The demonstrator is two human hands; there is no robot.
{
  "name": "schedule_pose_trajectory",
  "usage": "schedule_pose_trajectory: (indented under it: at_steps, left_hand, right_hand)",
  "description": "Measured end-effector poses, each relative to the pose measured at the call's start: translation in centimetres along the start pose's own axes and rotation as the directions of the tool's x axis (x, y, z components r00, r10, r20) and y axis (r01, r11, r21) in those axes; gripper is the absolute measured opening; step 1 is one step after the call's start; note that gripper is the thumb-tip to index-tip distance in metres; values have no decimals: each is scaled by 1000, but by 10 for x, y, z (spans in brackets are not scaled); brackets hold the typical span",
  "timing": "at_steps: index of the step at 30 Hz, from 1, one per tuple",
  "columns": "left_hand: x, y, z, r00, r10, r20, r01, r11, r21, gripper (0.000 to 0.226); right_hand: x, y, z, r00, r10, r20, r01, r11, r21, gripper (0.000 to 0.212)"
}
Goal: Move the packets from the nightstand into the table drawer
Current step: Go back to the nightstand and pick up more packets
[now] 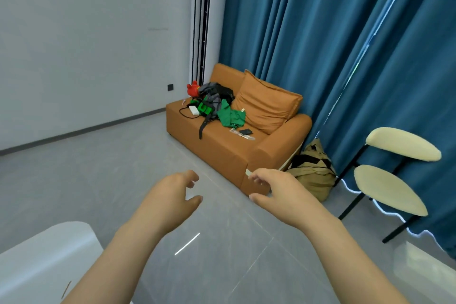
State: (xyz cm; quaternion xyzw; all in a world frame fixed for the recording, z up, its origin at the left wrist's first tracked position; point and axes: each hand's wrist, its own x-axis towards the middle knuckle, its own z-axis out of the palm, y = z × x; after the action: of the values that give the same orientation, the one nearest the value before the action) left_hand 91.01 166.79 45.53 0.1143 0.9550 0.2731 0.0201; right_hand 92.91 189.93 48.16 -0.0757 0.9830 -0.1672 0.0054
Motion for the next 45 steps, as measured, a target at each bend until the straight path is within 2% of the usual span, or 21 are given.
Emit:
schedule_pose_trajectory:
  at_steps: [6,14,21,26,37,45]
  left_hand:
    - [56,-31,1,999,-43,29,42,999,25,40]
    - [163,-58,-1,991,-133,-9,133,987,90,41]
    - [254,-67,-13,958,-262,-118,273,958,88,40]
    - [294,-84,-18,925,-352,-145,367,925,99,40]
    - [368,-179,-60,829,-527,-188,551,827,111,41]
    - [436,-266,-120,781,-587,-211,608,792,47,42]
  right_hand:
    - [83,4,15,998,-32,49,31,999,19,38]
    - [221,24,29,986,-144,82,139,988,63,40]
    - [347,41,20,953,-282,111,268,956,121,39]
    - [416,36,25,918,-369,144,342,923,177,38]
    - [560,-35,63,813,-531,238,480,843,242,39]
    - [672,-116,82,766,-579,278,549,815,185,41]
